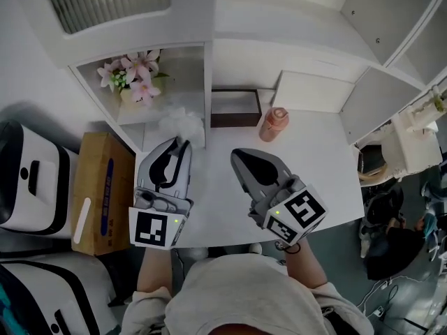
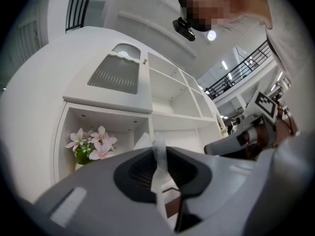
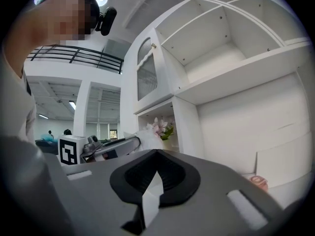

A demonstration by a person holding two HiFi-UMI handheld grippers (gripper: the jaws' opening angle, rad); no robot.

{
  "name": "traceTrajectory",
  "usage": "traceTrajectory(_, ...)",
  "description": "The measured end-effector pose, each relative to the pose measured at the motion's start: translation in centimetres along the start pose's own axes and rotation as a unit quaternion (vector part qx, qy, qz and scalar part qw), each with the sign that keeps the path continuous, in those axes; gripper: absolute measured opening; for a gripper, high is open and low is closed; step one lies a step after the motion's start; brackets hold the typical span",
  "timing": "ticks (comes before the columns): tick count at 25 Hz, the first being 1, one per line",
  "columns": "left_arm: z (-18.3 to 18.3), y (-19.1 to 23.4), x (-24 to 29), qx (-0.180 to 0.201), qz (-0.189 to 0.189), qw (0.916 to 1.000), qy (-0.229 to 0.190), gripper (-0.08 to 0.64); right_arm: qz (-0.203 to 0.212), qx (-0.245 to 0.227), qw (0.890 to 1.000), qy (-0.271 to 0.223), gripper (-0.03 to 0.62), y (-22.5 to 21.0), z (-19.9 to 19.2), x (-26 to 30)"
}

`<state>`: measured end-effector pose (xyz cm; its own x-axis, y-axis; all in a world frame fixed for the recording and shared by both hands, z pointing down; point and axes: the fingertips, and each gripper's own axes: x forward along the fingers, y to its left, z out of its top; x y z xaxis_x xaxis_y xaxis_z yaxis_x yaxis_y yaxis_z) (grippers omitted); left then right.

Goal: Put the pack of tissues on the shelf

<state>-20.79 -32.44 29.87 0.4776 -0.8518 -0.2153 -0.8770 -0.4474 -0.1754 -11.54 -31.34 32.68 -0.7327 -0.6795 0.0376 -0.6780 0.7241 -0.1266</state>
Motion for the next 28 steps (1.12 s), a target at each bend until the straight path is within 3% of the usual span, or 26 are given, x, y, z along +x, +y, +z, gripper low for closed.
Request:
traceTrajectory(10,-1.8,2.5,3.7,0.024,-0.035,0.9990,-0.017,0.046,-0.058,-0.003,0.998,0.002,0.001,-1.7,-0.1,-0.2)
traceTrajectory(14,-4.2,3.3,5.0,0.025,-0.042,0.9987,0.011,0.044,-0.079,-0.007,0.997,0.005,0.001,-2.3,0.0,-0.4)
traceTrajectory(19,-6.5,4.4,6.3,0.017,-0.040,0.9990,0.012,0.044,-0.096,-0.008,0.995,0.008,0.000,-2.7,0.0,-0.4)
traceTrajectory(28,-9.2,5.6,7.0,0.000,-0.027,0.9984,0.049,0.055,-0.104,-0.011,0.994,0.013,0.001,-2.7,-0.2,0.0)
